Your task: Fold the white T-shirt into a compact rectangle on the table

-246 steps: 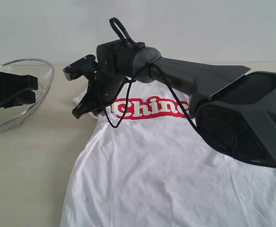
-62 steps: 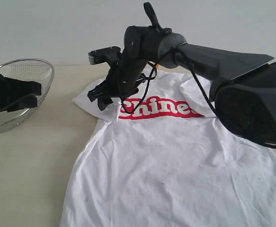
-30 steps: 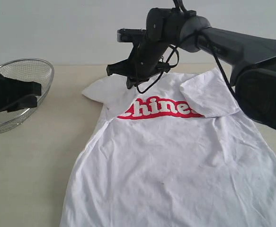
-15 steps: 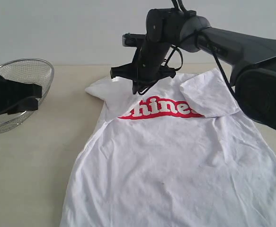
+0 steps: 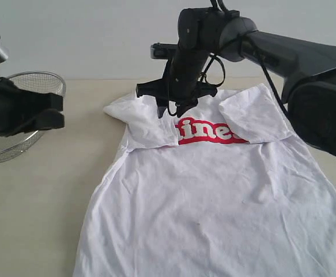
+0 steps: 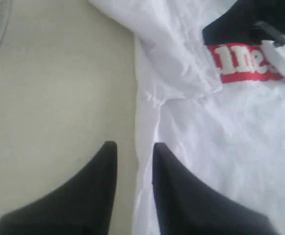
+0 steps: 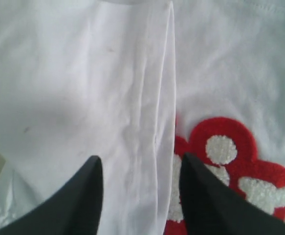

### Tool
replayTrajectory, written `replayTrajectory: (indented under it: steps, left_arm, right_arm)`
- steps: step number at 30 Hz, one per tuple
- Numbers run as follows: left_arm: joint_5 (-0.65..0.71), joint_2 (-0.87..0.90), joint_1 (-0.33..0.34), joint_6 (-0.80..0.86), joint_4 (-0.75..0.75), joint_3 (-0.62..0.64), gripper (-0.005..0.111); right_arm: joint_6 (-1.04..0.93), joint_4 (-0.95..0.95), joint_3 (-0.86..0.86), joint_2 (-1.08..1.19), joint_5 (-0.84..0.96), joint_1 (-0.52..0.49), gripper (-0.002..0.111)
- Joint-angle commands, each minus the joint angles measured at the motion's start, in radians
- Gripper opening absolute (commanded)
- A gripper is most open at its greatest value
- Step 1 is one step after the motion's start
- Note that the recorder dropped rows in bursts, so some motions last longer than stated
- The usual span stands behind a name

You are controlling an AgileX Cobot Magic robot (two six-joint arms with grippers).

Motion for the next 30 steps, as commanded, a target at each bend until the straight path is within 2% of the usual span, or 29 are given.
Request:
replayTrajectory:
  steps: [1,6,15,24,30]
  left_arm:
    - [0.029,0.058,-0.058,0.129,-0.143,-0.068,0.019]
    - [0.027,0.207,-0.103,0.150,-0.143,-0.151,0.017]
    - [0.022,0.475,-0.137,0.170,-0.149,-0.313,0.017]
    - [0.022,0.586,-0.151,0.170,-0.138,-0.433,0.017]
    - [0.018,0.626,-0.151,0.173,-0.129,-0.445,0.004]
  right_arm:
    - [0.003,-0.065,-0.002,-0.072,0.018,-0.015,0.021]
    - [-0.015,-0.068,-0.002,-0.110,0.071,-0.042,0.001]
    - [-0.108,-0.023,-0.002,-0.110,0.090,-0.049,0.000]
    - [-0.149,-0.002,-0.002,-0.110,0.063,-0.049,0.000]
    - [-0.161,0.001,-0.002,-0.110,0.051,-0.049,0.000]
